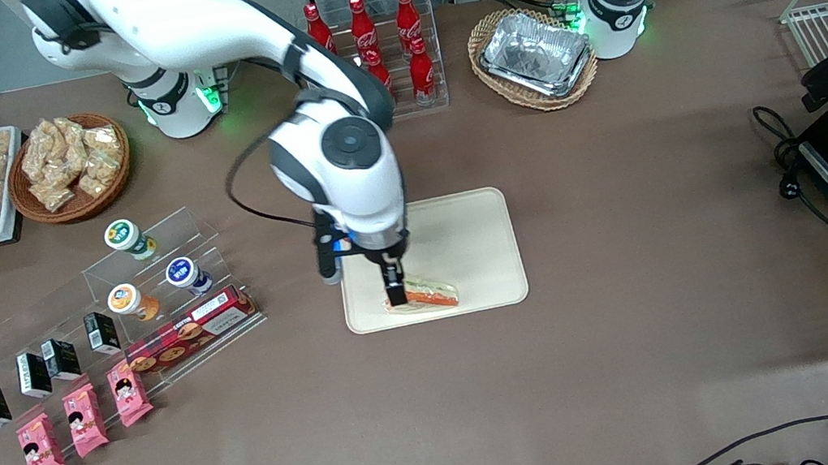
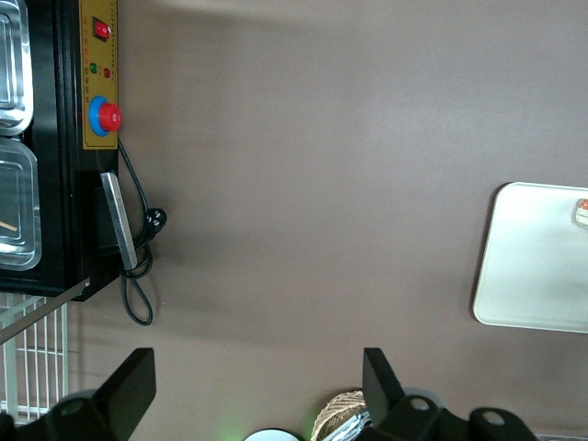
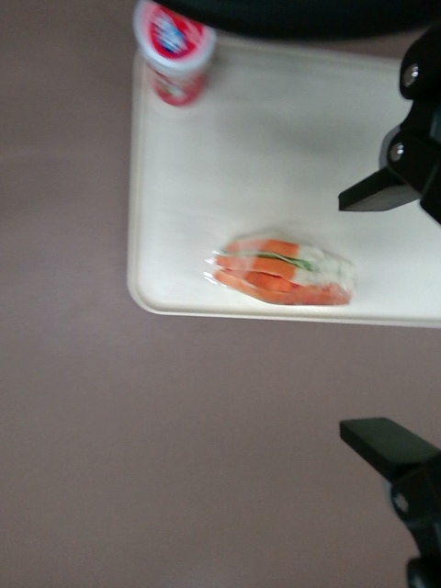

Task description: Place sandwich on tray

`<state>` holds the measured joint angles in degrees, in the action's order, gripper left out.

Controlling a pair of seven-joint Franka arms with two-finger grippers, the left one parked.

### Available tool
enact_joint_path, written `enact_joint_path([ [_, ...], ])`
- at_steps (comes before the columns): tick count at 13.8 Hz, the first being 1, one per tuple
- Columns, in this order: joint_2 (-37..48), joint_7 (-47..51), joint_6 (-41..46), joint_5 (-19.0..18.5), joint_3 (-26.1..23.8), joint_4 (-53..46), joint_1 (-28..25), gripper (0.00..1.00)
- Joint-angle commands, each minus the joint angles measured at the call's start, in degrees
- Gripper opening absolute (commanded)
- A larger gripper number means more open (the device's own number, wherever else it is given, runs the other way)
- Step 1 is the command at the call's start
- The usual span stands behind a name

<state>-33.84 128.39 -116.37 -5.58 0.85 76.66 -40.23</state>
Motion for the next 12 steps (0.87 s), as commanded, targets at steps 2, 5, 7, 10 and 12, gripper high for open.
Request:
enact_joint_path([
  [2,8.95,-31.54,14.65,2.59,-0.23,1.56,6.73,1.0],
  [5,12.73,-55.27,23.09,2.59,-0.06,1.56,12.01,1.0],
  [7,14.49,-70.84,28.28,2.59,0.03,1.65,15.43,1.0],
  [10,17.39,-89.65,30.93,2.68,-0.05,2.17,23.59,1.0],
  [12,19.85,-100.91,30.59,3.9,-0.05,4.18,29.75,1.0],
])
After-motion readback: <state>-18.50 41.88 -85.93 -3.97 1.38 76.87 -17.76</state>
